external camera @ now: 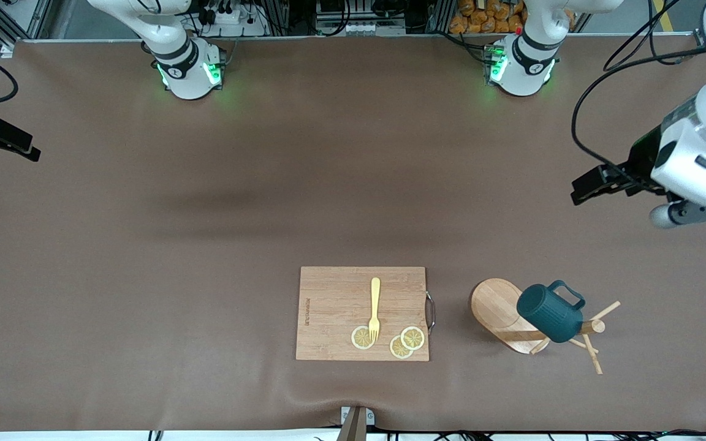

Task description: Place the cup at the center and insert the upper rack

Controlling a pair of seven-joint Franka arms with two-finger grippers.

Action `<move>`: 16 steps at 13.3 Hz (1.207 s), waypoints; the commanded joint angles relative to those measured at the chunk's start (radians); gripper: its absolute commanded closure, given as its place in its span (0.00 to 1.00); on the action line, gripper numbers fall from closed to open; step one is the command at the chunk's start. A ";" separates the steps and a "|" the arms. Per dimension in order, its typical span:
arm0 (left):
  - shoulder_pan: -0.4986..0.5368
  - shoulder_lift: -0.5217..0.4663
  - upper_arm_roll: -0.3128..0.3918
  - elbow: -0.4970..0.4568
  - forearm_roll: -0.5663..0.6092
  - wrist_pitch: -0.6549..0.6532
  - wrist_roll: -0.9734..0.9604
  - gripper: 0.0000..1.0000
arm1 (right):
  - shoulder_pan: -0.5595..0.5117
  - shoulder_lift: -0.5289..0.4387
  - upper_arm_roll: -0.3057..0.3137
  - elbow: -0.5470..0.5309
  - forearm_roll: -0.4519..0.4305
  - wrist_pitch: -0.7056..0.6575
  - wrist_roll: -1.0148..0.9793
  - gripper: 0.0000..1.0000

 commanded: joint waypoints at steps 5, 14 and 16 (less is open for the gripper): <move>0.160 -0.122 -0.210 -0.144 0.096 0.042 0.057 0.00 | -0.009 -0.018 0.000 -0.012 0.006 -0.005 -0.014 0.00; 0.212 -0.261 -0.196 -0.344 0.098 0.078 0.128 0.00 | -0.007 -0.018 0.000 -0.013 0.006 -0.005 -0.014 0.00; 0.210 -0.267 -0.181 -0.356 0.098 0.076 0.128 0.00 | -0.007 -0.018 0.000 -0.013 0.006 -0.005 -0.014 0.00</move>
